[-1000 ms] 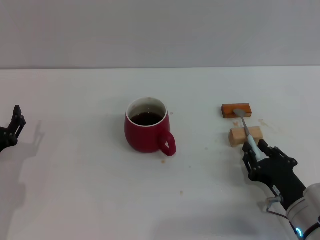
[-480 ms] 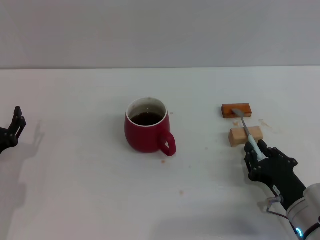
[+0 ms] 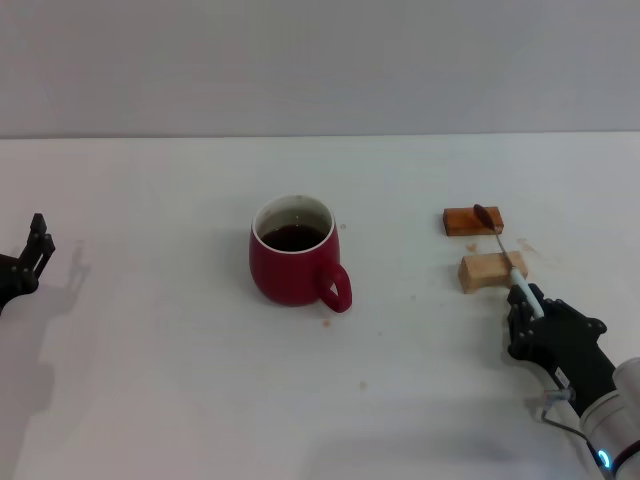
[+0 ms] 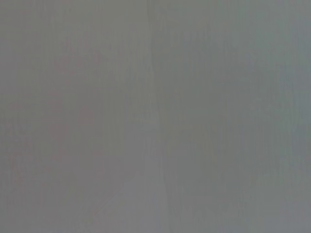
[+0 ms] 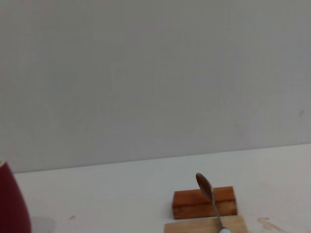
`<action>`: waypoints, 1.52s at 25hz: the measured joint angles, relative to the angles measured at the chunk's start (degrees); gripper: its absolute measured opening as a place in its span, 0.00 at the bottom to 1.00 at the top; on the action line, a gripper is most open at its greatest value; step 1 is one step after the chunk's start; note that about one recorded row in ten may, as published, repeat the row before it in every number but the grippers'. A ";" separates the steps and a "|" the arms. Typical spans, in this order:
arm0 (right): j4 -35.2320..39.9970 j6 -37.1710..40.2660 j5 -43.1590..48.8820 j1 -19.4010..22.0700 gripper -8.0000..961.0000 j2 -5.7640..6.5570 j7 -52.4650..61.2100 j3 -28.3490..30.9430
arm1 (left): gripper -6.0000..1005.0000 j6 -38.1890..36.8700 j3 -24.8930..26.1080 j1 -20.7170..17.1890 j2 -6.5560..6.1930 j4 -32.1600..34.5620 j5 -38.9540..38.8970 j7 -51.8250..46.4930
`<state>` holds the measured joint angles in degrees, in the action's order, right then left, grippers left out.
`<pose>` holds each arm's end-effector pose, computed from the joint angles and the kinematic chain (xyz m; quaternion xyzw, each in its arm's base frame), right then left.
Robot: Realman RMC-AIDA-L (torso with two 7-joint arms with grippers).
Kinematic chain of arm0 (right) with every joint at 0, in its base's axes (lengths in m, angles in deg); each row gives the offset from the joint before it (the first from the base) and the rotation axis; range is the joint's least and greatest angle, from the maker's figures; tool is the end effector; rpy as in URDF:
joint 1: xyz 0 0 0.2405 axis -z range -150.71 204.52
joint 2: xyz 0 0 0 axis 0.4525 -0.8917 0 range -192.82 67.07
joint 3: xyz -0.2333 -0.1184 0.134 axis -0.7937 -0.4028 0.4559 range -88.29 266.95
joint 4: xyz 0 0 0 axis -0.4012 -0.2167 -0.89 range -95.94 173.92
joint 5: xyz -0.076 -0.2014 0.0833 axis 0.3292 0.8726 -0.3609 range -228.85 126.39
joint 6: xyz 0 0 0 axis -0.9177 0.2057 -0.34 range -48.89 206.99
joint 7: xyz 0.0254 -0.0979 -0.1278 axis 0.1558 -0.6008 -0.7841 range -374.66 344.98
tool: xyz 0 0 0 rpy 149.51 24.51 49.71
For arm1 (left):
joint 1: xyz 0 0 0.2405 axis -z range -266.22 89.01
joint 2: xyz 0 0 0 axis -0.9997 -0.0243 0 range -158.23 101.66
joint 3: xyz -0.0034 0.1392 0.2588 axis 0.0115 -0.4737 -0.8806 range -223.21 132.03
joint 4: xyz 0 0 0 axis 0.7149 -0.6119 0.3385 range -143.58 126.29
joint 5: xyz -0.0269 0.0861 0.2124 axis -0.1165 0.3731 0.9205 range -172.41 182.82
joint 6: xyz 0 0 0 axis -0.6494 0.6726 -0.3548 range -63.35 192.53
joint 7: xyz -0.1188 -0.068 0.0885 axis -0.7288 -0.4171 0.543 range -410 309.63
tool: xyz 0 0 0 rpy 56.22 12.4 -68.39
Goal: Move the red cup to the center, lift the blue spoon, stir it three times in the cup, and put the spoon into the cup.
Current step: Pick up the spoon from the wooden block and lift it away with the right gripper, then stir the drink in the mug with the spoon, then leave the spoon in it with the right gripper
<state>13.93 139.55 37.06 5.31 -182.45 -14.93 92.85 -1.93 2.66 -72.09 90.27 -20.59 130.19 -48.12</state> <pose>0.3575 0.3021 -0.1480 -0.7378 0.3543 0.2566 0.5141 -0.4198 0.3224 -0.0343 -0.6602 -0.2442 -0.2178 0.6761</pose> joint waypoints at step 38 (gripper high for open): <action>-44.40 -8.03 0.82 7.75 0.15 14.98 -38.55 16.01 | 0.84 0.16 0.00 -0.22 0.01 -0.01 -0.15 0.18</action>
<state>-30.47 131.52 37.88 13.06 -167.47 -53.48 108.86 -1.77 2.66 -72.31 90.28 -20.60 130.03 -47.94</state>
